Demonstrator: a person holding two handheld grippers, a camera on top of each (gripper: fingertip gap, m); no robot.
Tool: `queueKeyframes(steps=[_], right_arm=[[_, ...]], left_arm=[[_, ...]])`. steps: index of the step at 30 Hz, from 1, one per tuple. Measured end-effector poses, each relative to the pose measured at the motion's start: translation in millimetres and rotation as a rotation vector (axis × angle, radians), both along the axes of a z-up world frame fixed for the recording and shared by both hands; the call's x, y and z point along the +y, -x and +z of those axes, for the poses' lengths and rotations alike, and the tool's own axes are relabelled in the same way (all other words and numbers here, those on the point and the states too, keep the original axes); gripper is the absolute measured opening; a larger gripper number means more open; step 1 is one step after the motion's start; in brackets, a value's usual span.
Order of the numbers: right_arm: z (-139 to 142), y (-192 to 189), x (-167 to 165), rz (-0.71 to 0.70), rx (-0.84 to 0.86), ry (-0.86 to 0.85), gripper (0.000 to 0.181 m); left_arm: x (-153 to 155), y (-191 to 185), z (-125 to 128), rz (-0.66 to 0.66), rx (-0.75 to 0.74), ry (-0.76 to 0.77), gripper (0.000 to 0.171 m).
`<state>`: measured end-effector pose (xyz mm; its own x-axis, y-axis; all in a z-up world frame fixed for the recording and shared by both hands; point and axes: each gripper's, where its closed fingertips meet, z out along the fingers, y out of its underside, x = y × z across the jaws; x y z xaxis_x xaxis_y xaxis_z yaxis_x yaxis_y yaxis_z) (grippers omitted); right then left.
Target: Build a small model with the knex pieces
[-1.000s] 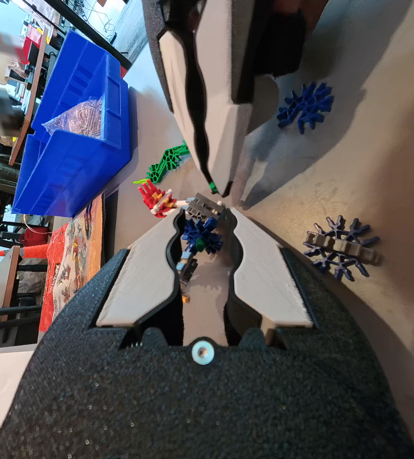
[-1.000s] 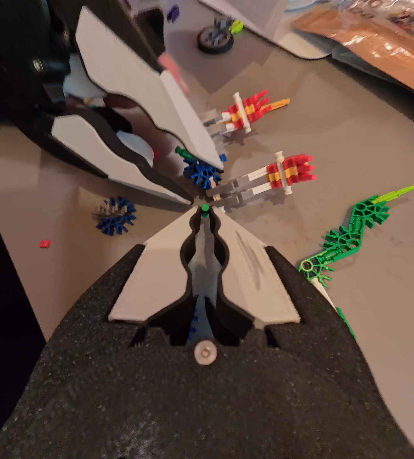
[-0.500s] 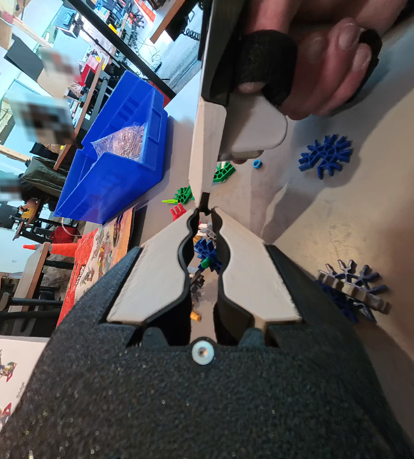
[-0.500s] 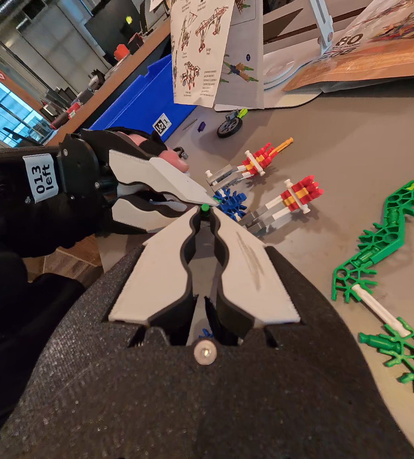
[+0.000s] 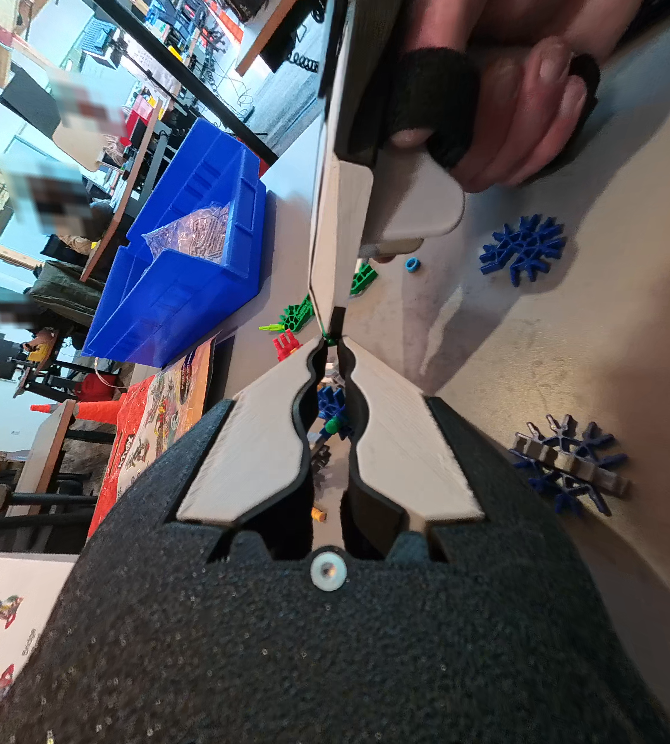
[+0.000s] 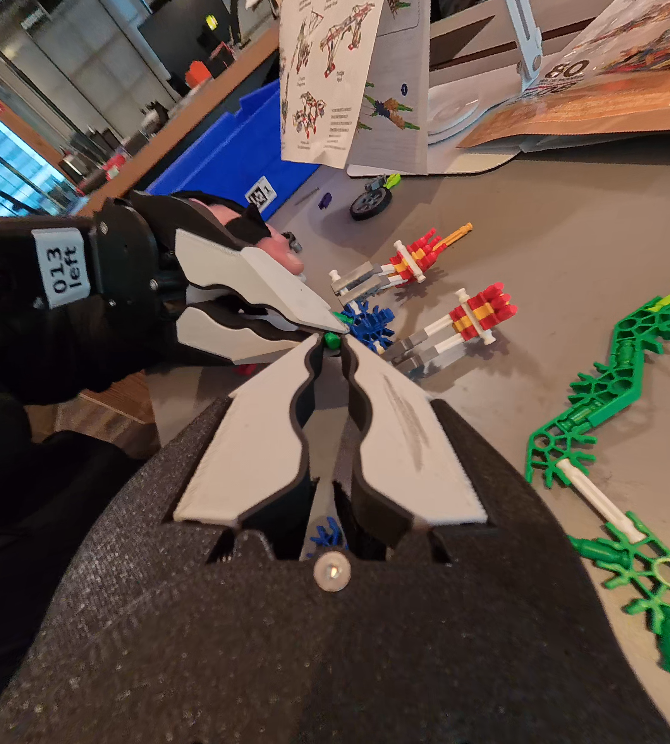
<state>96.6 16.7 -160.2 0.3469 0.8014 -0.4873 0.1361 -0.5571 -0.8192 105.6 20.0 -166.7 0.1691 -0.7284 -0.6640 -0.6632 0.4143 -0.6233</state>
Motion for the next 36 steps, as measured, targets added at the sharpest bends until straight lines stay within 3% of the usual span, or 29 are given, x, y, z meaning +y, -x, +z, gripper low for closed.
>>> queueKeyframes(steps=[8,36], right_arm=[[-6.2,-2.0,-1.7,0.052,-0.131,-0.148,0.01],[-2.2,-14.4,8.3,0.049,-0.027,-0.061,0.006]], left_arm=[[-2.8,-1.3,-6.3,-0.028,0.034,0.014,0.004],[5.0,-14.8,-4.2,-0.012,-0.01,-0.012,0.013]])
